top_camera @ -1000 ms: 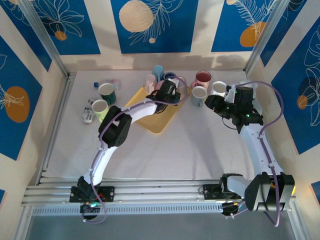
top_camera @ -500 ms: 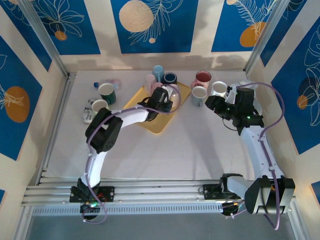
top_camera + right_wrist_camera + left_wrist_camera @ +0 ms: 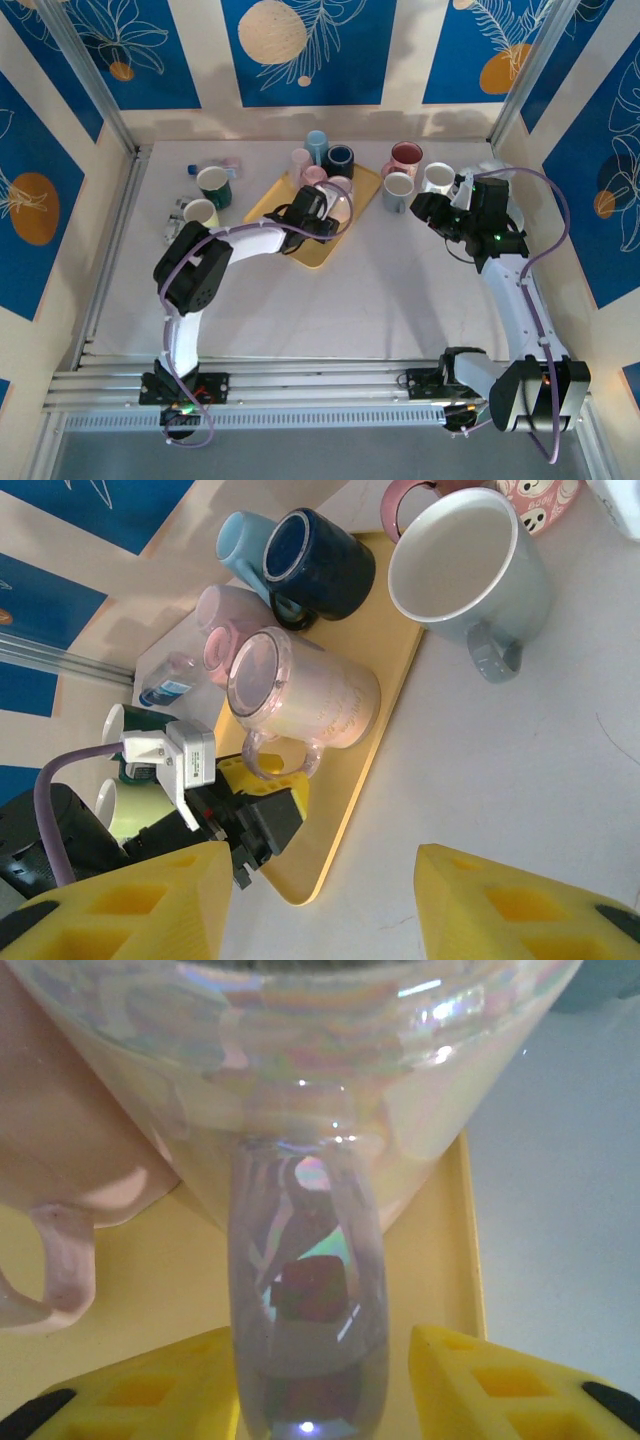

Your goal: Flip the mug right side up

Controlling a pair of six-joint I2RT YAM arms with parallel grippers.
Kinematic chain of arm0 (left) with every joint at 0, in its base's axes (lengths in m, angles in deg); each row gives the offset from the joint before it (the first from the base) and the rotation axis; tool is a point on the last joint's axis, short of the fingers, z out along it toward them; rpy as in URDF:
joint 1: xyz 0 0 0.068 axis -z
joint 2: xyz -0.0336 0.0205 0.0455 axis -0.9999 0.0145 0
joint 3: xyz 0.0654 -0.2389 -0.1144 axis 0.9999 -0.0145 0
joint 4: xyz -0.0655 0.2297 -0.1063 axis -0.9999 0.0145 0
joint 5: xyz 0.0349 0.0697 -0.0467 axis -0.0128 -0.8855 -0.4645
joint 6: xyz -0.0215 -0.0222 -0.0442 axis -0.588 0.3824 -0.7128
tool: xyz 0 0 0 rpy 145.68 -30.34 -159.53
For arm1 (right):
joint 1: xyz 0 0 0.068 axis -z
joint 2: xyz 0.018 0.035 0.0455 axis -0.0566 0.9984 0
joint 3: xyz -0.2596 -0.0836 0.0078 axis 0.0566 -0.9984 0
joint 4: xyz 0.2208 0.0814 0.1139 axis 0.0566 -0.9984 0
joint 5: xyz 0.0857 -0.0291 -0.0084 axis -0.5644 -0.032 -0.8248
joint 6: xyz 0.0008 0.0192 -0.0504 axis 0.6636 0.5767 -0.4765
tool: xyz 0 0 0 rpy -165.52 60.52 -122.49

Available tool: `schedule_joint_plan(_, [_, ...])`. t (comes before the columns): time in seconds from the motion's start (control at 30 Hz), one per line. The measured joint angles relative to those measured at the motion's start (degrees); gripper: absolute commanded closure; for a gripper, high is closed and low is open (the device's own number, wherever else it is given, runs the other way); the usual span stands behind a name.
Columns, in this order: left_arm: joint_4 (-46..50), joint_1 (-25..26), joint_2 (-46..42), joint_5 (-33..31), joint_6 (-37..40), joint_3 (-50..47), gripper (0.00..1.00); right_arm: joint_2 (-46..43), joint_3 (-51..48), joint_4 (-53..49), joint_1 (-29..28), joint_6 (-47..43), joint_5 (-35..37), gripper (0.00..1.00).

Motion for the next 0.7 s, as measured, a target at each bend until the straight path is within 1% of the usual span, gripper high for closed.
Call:
schedule_joint_plan(0.3, [4.6, 0.0, 0.0, -0.1, 1.1, 3.8, 0.53, -0.5, 0.0, -0.6, 0.0, 0.0, 0.0, 0.49])
schedule_joint_plan(0.5, [9.8, -0.1, 0.2, -0.1, 2.4, 9.4, 0.54, -0.5, 0.0, -0.6, 0.1, 0.0, -0.2, 0.49])
schedule_joint_plan(0.7, [12.8, -0.3, 1.2, -0.1, 4.0, 13.2, 0.56, -0.5, 0.0, -1.0, 0.2, -0.3, -0.5, 0.49])
